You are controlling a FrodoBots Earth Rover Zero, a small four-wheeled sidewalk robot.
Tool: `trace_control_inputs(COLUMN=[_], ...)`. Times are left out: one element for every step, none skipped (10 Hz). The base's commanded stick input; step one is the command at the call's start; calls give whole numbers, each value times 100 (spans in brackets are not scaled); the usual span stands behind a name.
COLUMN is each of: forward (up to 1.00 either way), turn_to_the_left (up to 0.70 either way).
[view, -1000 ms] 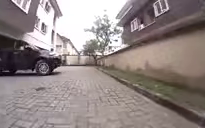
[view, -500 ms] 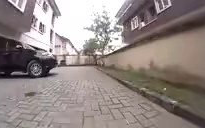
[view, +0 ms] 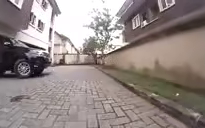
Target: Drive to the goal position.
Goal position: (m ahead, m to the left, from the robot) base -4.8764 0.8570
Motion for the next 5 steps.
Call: trace_control_inputs(forward=[70, 70, 70, 70, 70], turn_to_the_left=[0, 0, 5, 15, 25])
